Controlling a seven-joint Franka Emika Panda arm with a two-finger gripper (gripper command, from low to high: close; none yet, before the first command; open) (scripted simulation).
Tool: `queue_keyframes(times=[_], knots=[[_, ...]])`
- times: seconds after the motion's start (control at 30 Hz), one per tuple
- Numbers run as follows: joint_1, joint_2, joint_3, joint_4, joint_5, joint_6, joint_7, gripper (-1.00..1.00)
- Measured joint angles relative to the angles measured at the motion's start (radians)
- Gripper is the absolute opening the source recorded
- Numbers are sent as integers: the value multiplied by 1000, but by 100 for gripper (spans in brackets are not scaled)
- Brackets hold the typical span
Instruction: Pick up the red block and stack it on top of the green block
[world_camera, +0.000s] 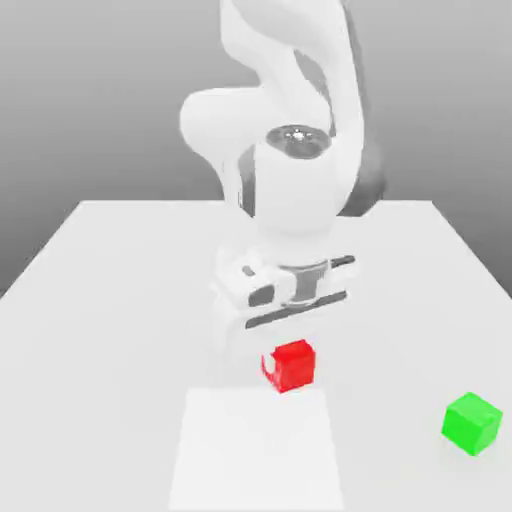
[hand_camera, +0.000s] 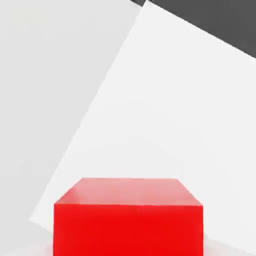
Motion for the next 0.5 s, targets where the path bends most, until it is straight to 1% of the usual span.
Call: queue_keyframes(times=[0.2, 0.27, 0.37, 0.4, 0.5], knots=[[186, 106, 121, 217, -18, -111, 38, -100], [207, 160, 128, 253, -39, -94, 57, -100], [230, 262, 105, 268, -85, -8, 91, -100], [236, 289, 97, 270, -97, 15, 100, 100], [236, 289, 97, 270, -97, 15, 100, 100]])
